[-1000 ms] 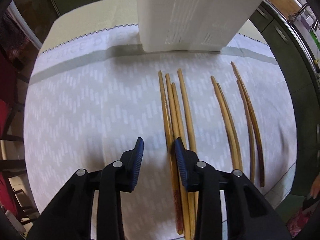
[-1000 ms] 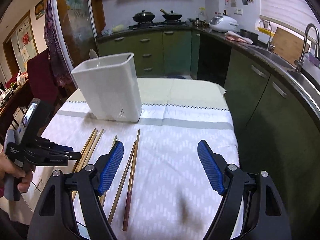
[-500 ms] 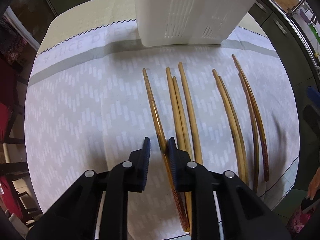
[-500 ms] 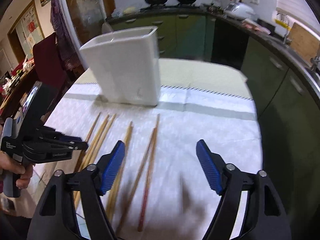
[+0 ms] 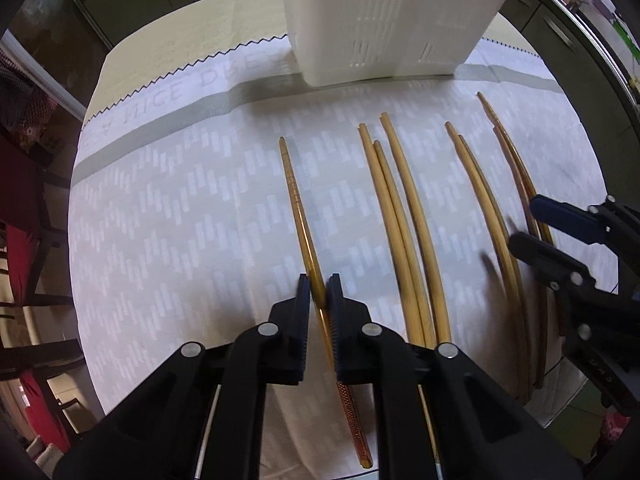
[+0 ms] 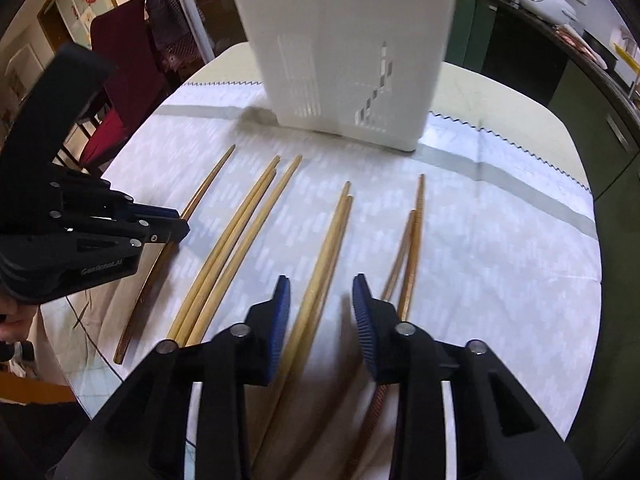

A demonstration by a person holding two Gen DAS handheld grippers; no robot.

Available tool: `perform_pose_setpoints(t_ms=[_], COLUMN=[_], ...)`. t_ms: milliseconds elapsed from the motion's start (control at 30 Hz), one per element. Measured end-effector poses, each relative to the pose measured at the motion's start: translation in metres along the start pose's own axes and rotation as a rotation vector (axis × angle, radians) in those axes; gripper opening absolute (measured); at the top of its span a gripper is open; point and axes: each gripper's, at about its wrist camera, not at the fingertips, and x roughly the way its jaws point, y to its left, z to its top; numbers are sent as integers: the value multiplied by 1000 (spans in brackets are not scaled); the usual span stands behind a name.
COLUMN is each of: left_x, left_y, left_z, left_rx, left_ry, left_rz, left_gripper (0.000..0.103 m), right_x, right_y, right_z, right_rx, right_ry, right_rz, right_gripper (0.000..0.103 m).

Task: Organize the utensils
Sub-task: 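Grasp another wooden chopstick with the right gripper while the left gripper lifts its chopstick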

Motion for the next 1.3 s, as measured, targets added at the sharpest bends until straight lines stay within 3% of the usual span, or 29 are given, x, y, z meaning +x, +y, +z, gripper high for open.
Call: perform_pose_setpoints(t_ms=[300, 600, 867, 933, 1067, 1167, 1300], left_x=[0, 0, 0, 0, 1, 2, 4], left_y=[10, 18, 20, 20, 20, 19, 16], left_z=[-11, -17, -19, -19, -12, -5, 4], left_rx=[18, 12, 4, 1, 3, 4, 8], left_ry=[-11, -18, -29, -40, -33, -10, -4], left_rz=[-15, -28, -39, -44, -45, -62, -32], left_gripper=[10, 10, 10, 10, 10, 23, 23], right_x=[15, 32, 48, 50, 51, 51, 51], right_y=[15, 12, 6, 6, 0, -2, 3], right_z=[10, 25, 41, 43, 46, 47, 46], right_rx=[-22, 42, 91, 85, 101, 111, 89], right_ry=[36, 97, 158, 161, 172, 179, 180], right_rz=[14, -51, -31, -50, -32, -20, -42], right_gripper=[15, 15, 16, 9, 8, 8, 8])
